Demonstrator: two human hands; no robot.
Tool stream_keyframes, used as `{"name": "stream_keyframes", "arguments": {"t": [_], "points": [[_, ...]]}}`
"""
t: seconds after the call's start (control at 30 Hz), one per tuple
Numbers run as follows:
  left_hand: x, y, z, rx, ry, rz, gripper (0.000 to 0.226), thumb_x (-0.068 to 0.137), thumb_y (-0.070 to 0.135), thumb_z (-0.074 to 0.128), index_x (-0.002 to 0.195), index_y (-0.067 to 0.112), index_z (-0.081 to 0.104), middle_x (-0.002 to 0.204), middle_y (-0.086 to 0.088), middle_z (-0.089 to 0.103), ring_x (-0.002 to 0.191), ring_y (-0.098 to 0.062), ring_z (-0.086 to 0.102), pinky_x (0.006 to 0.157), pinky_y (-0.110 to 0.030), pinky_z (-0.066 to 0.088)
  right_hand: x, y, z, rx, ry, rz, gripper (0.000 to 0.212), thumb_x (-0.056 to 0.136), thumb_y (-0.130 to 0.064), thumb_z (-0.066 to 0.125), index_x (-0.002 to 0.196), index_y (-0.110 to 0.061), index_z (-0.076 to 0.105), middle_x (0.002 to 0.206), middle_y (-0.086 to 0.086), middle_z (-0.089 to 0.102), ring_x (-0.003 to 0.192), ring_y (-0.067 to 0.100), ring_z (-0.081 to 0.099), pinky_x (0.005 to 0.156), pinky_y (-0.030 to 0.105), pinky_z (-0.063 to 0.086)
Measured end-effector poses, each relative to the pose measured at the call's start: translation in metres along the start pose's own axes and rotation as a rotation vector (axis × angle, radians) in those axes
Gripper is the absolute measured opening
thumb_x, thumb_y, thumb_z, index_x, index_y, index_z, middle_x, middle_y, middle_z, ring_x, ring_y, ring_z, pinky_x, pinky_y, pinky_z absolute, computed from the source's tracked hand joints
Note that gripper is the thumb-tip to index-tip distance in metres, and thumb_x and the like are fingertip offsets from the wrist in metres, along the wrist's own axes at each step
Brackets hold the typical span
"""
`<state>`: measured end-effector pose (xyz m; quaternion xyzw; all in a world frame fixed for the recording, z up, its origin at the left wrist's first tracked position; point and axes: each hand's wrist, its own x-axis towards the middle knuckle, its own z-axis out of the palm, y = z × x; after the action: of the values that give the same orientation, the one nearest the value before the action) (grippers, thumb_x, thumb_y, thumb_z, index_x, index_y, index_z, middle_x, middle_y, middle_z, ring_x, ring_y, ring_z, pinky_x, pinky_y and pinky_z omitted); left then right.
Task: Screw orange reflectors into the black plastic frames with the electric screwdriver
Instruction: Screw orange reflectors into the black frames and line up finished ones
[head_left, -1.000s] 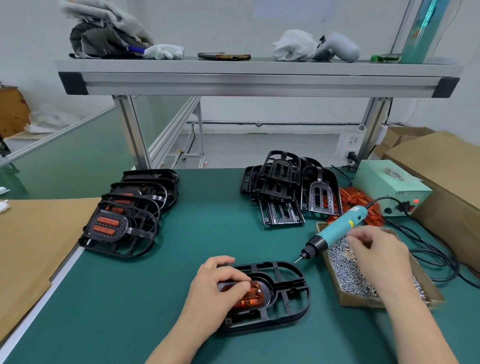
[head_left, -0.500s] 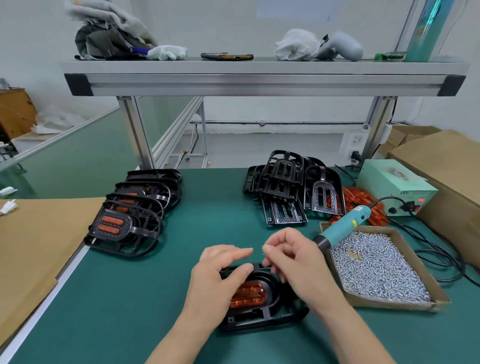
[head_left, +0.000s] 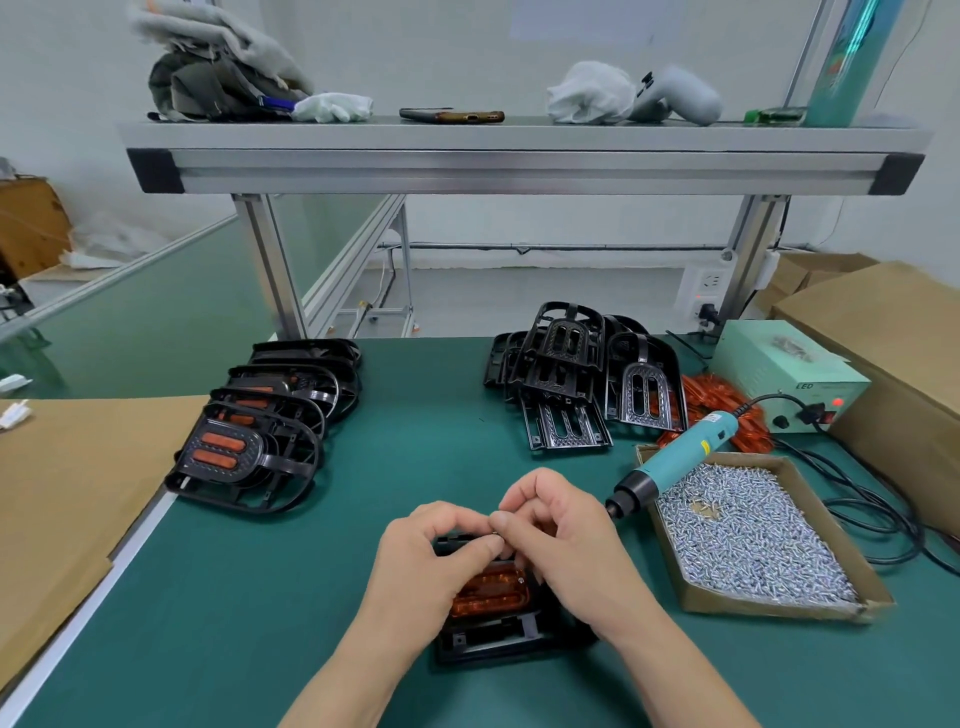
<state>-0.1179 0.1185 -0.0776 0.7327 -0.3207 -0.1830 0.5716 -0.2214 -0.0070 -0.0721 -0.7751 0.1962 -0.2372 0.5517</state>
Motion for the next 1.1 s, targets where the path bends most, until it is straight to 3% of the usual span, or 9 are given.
{"name": "stream_keyframes", "arguments": {"t": [0.23,0.3,0.4,0.53,0.63,0.73,0.83,1.0,1.1], "points": [[-0.002,-0.004,0.002,0.011,-0.005,-0.001,0.017,0.081,0.015,0.08,0.072,0.029,0.075,0.082,0.005,0.073,0.08,-0.008,0.066,0.078,-0.025,0.049,0.001,0.005,-0.004,-0.079,-0.005,-0.047,0.008,0.088,-0.026,0.069,0.085,-0.029,0.062,0.07,-0.001,0.072,0.062,0.012,0.062,0.061,0.03,0.048],[-0.003,-0.006,0.001,0.02,-0.008,0.019,0.018,0.082,0.013,0.078,0.072,0.027,0.073,0.08,0.005,0.071,0.083,-0.012,0.064,0.082,-0.03,0.049,0.005,0.007,-0.013,-0.093,0.162,-0.084,0.009,0.088,-0.025,0.07,0.084,-0.028,0.063,0.074,-0.005,0.072,0.066,0.008,0.065,0.065,0.024,0.05],[-0.004,-0.012,-0.003,0.055,-0.004,0.03,0.016,0.086,0.016,0.074,0.073,0.023,0.069,0.08,0.006,0.069,0.087,-0.011,0.061,0.082,-0.027,0.044,0.015,0.016,-0.044,-0.098,0.574,-0.063,0.014,0.088,-0.031,0.073,0.091,-0.032,0.06,0.084,-0.009,0.066,0.075,0.004,0.062,0.067,0.013,0.047],[-0.005,-0.022,-0.007,0.155,0.096,0.086,0.018,0.089,0.02,0.071,0.073,0.025,0.065,0.084,0.014,0.066,0.092,-0.007,0.058,0.077,-0.018,0.038,0.028,0.038,-0.087,-0.168,0.768,0.144,0.044,0.087,-0.045,0.073,0.114,-0.021,0.049,0.112,0.004,0.054,0.085,0.01,0.057,0.082,0.034,0.049],[-0.006,-0.03,-0.005,0.183,0.172,0.146,0.021,0.087,0.014,0.072,0.073,0.028,0.066,0.087,0.018,0.065,0.096,-0.009,0.056,0.081,-0.014,0.039,0.031,0.048,-0.102,-0.166,0.82,0.234,0.062,0.085,-0.049,0.074,0.126,-0.013,0.043,0.119,0.01,0.049,0.091,0.019,0.056,0.084,0.04,0.047],[-0.006,-0.038,-0.005,0.157,0.192,0.147,0.028,0.085,0.009,0.074,0.07,0.032,0.068,0.087,0.019,0.066,0.1,-0.008,0.055,0.084,-0.014,0.04,0.034,0.052,-0.109,-0.004,0.792,0.324,0.061,0.086,-0.048,0.073,0.126,-0.022,0.034,0.107,0.007,0.057,0.088,0.019,0.06,0.08,0.045,0.054],[-0.004,-0.04,-0.005,0.087,0.186,0.098,0.031,0.083,0.007,0.076,0.077,0.037,0.071,0.09,0.021,0.066,0.102,-0.005,0.055,0.086,-0.019,0.04,0.038,0.054,-0.113,0.133,0.774,0.403,0.063,0.088,-0.04,0.074,0.129,-0.022,0.03,0.097,0.005,0.059,0.074,0.021,0.063,0.056,0.035,0.052],[-0.003,-0.041,-0.006,0.015,0.176,0.051,0.031,0.079,0.005,0.079,0.076,0.035,0.075,0.091,0.018,0.068,0.103,-0.006,0.056,0.091,-0.031,0.045,0.047,0.055,-0.116,0.303,0.742,0.519,0.062,0.088,-0.04,0.076,0.128,-0.01,0.04,0.1,0.014,0.065,0.064,0.018,0.057,0.046,0.028,0.045],[-0.002,-0.041,-0.007,-0.005,0.174,0.039,0.031,0.08,0.004,0.079,0.076,0.034,0.075,0.091,0.017,0.068,0.102,-0.009,0.058,0.091,-0.035,0.048,0.049,0.052,-0.116,0.378,0.729,0.497,0.052,0.09,-0.041,0.073,0.122,-0.006,0.052,0.089,0.009,0.063,0.06,0.015,0.055,0.044,0.025,0.044]]}}
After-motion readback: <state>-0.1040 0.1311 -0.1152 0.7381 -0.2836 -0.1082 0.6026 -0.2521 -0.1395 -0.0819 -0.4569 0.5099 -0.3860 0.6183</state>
